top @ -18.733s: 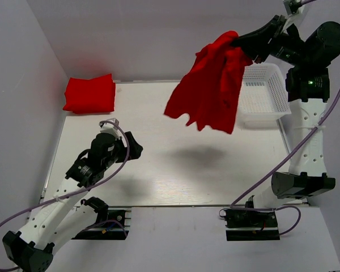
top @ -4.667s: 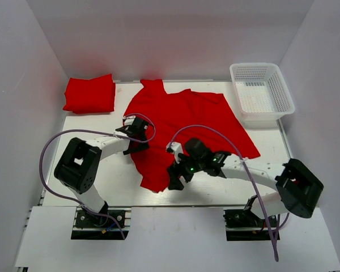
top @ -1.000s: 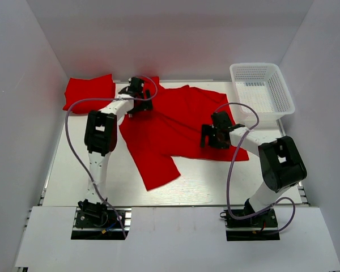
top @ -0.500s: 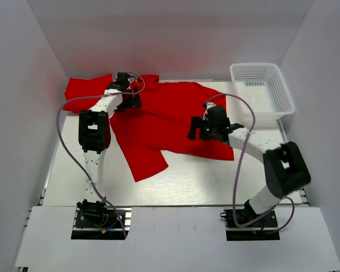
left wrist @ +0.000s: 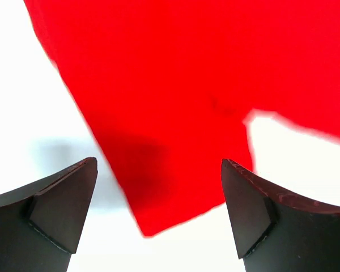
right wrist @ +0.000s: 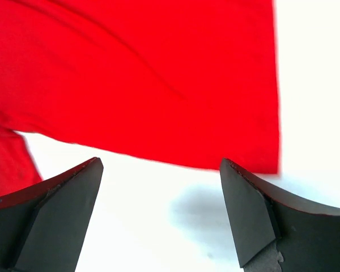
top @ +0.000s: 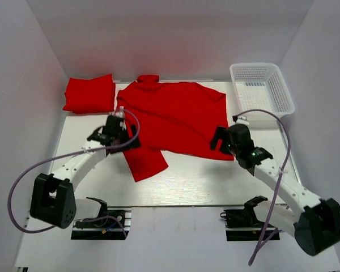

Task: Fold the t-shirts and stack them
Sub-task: Flatten out the tshirt

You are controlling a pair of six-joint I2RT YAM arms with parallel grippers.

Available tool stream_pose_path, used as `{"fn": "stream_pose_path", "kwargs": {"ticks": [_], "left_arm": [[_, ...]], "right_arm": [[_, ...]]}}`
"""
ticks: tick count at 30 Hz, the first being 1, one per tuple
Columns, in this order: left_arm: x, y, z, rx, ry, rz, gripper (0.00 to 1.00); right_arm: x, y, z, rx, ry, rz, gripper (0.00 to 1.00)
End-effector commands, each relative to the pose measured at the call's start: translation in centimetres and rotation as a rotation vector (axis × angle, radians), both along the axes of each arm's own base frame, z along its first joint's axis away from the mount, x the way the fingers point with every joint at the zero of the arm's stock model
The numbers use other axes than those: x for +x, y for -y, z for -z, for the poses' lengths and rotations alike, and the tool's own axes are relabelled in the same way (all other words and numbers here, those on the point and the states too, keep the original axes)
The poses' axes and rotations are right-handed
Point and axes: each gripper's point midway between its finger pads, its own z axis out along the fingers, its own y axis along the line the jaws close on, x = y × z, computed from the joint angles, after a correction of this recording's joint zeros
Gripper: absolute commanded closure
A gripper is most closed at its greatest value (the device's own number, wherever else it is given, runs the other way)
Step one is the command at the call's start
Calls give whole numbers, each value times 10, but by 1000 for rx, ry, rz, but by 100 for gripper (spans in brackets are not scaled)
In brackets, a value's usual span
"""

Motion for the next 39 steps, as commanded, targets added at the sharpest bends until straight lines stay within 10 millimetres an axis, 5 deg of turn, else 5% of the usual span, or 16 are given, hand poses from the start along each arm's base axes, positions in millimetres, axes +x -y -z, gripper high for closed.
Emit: {"fn": "stream_pose_path", "kwargs": {"ticks": [1,3,6,12,21,25,26,31,35,39], "left_arm": [[-55,24,35,-65,-118,58,0],[-91,24,47,-58,-166,61,0],[-119,10,61,-16,-206,13,0],[-126,19,68,-25,-194,41,0],[-116,24,88,54,-204,49,8],[-116,25,101,78,-225,52,31],[-116,25,105,86,-237,52,46],[-124,19,114,136,-277,71,67],[-130,14,113,135,-275,71,100],[-140,17,110,84,-265,93,100]], "right_arm": [[-17,31,3,-9,-2,151,10],[-24,33,1,7,6,158,10],[-34,37,2,4,-2,143,10],[-52,47,21,-32,-75,156,10],[-52,60,18,-65,-38,204,10],[-49,66,20,-94,-40,231,10],[-50,67,24,-112,-56,231,10],[-47,73,31,-134,-84,270,10],[-44,78,35,-148,-103,301,10],[-42,81,48,-167,-148,330,10]]}}
